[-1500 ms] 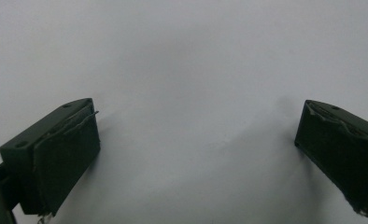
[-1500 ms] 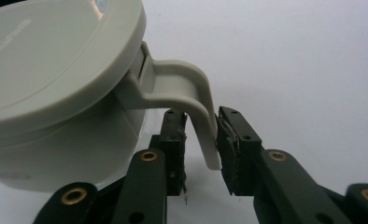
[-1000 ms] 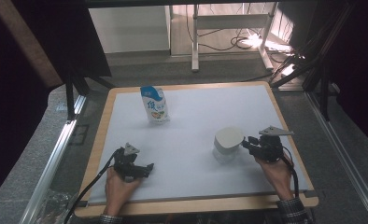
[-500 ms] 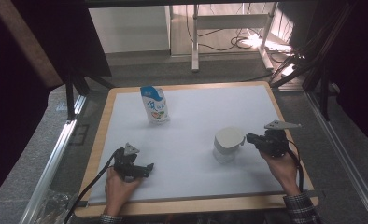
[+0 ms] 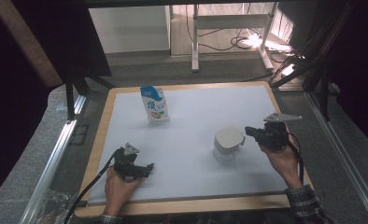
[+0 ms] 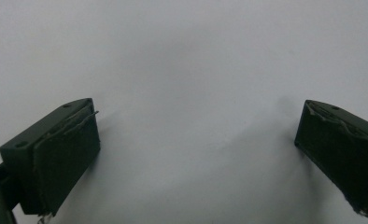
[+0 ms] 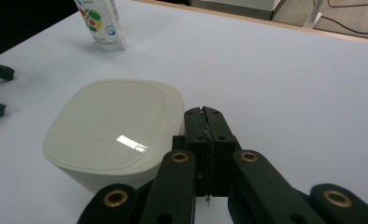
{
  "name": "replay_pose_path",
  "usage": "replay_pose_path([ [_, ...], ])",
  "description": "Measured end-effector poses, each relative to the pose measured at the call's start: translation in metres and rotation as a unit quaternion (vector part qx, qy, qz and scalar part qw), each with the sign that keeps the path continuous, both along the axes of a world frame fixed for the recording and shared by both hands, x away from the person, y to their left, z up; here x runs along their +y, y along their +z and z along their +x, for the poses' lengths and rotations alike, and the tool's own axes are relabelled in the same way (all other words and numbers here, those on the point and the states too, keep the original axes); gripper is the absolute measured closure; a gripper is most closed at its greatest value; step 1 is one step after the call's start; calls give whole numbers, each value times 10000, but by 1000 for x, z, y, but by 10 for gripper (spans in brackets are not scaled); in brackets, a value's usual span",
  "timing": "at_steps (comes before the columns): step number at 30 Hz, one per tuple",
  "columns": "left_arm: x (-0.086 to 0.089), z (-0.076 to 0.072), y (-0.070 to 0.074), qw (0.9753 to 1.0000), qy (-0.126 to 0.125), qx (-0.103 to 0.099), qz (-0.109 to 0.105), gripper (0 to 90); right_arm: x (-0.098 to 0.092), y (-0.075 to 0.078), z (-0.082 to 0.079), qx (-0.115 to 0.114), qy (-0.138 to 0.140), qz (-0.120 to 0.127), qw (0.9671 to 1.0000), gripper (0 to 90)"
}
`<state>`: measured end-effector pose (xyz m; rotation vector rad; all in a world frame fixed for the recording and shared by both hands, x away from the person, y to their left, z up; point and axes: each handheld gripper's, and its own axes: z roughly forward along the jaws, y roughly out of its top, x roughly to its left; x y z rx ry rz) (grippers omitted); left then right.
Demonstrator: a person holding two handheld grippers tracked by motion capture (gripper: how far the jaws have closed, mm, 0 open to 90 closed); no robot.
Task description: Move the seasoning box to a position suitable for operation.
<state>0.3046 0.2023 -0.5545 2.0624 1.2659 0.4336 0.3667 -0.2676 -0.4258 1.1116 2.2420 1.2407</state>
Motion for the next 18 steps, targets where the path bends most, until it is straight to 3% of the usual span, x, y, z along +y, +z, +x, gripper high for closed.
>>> replay_pose_path([
  [9,0,0,0,10000,19,-9,-21,0,12,5,5,40,146,24,9999,894],
  [18,-1,0,0,10000,33,-2,-37,0,19,2,7,47,262,-134,9996,894],
])
